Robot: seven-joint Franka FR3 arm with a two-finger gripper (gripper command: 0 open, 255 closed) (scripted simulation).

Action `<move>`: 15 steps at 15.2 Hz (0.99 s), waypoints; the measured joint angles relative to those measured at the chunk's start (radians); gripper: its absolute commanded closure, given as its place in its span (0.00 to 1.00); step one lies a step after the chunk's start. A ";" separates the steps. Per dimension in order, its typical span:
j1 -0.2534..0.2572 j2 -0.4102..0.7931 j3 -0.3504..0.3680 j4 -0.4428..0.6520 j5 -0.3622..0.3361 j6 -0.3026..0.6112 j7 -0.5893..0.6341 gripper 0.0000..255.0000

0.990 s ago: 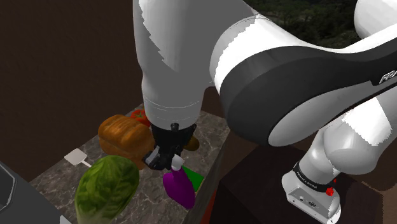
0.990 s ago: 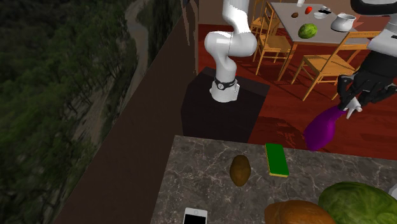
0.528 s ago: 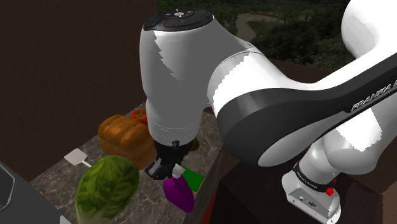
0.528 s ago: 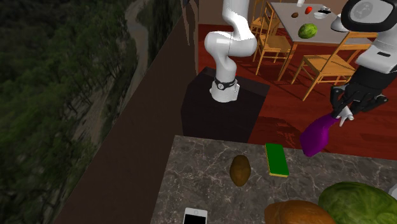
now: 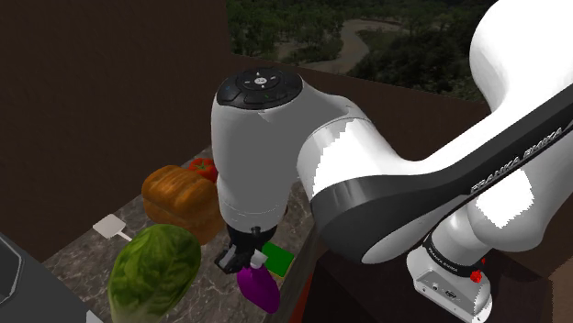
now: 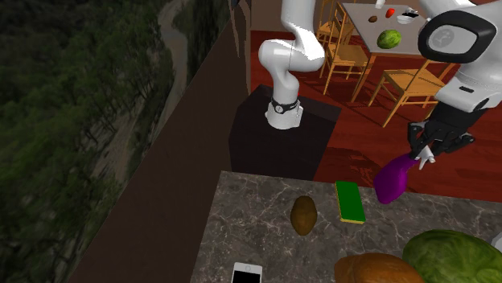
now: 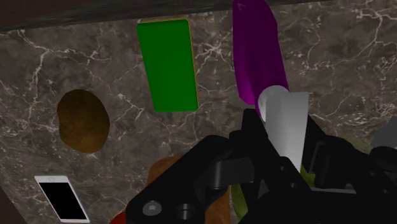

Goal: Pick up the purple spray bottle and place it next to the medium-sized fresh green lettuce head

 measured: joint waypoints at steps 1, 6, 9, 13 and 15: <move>0.000 0.001 0.000 -0.004 -0.001 0.005 0.001 1.00; -0.001 0.004 0.001 -0.008 -0.004 0.011 0.003 1.00; -0.001 0.004 0.001 -0.008 -0.004 0.011 0.003 0.00; -0.001 0.004 0.001 -0.008 -0.004 0.011 0.003 0.00; 0.001 -0.021 -0.006 0.015 0.018 -0.028 -0.015 0.00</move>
